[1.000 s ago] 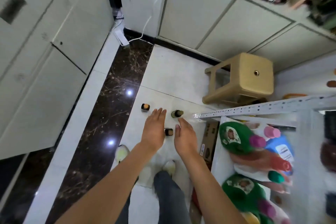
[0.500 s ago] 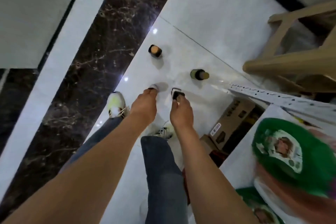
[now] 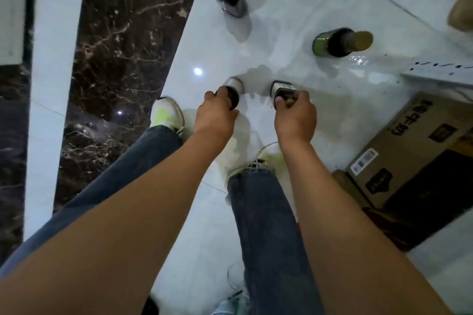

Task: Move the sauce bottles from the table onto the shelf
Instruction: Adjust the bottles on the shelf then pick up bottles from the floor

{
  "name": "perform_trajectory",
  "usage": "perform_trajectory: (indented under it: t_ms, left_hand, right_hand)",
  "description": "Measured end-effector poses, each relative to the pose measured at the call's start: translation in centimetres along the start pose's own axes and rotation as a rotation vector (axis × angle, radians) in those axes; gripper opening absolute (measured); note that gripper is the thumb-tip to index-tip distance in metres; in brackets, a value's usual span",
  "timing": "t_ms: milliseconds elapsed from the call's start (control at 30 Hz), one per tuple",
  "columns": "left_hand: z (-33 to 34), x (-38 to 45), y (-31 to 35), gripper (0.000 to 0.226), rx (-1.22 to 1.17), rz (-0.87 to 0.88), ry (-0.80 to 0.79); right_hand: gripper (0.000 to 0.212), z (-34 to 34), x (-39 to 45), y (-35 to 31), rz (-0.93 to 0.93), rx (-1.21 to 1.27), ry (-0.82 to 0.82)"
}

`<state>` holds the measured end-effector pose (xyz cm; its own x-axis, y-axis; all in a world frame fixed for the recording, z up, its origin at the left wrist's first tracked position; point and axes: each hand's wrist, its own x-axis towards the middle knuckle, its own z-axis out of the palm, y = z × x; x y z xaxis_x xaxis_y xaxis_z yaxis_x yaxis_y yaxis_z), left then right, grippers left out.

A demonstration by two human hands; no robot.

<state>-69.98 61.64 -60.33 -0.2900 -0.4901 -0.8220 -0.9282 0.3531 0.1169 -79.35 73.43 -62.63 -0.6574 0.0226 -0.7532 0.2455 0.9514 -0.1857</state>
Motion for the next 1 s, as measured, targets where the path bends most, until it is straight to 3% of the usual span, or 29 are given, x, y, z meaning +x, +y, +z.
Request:
perform_trajectory:
  t_ms: [367,500,733,1000]
  left_hand:
    - [-1.8,0.3,-0.3,0.028,-0.03,0.014,0.075]
    - [-4.6,-3.6,-0.4,0.022,0.053,0.152,0.118]
    - [-13.2,-14.5,-0.6,0.026,-0.081,0.162,0.202]
    - [-25.1,-28.6,1.8,0.022,-0.3,0.165,0.269]
  right_hand:
    - [0.021,-0.4,-3.0,-0.4,0.078,0.116,0.084]
    - [0.023,-2.4,-7.6,-1.1,0.089,0.166,0.101]
    - [0.03,-9.7,-18.9,-3.9,0.017,0.286,0.141]
    - [0.026,-23.2,-32.8,-7.5,-0.156,0.427,0.183]
